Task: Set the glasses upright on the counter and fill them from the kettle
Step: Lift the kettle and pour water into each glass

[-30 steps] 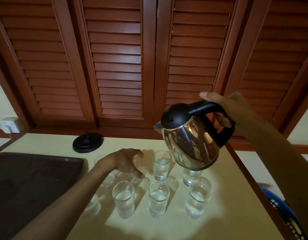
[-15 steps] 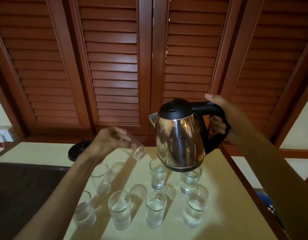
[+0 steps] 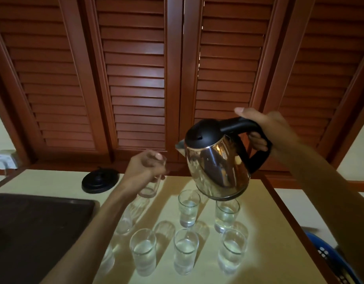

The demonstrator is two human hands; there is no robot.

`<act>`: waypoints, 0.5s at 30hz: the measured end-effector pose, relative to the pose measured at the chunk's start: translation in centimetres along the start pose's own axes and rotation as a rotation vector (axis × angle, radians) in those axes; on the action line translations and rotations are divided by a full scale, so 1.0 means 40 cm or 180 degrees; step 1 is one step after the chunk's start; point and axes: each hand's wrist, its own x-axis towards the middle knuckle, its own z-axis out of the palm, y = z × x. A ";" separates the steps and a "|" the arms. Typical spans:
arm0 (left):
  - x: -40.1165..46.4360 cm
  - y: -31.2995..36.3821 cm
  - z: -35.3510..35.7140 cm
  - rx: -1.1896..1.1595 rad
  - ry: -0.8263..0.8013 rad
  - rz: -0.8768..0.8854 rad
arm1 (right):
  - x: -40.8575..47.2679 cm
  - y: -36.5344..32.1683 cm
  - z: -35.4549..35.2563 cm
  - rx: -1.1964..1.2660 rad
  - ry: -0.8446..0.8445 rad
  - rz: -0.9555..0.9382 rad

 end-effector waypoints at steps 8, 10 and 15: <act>-0.020 -0.055 0.051 0.0595 -0.0131 0.0235 | 0.031 -0.068 0.048 -0.1065 -0.0196 -0.0106; -0.026 -0.063 0.059 0.0673 -0.0163 0.0247 | 0.042 -0.078 0.060 -0.1432 -0.0210 -0.0136; -0.037 -0.085 0.070 0.0853 -0.0314 0.0258 | 0.047 -0.103 0.095 -0.1927 -0.0543 -0.0325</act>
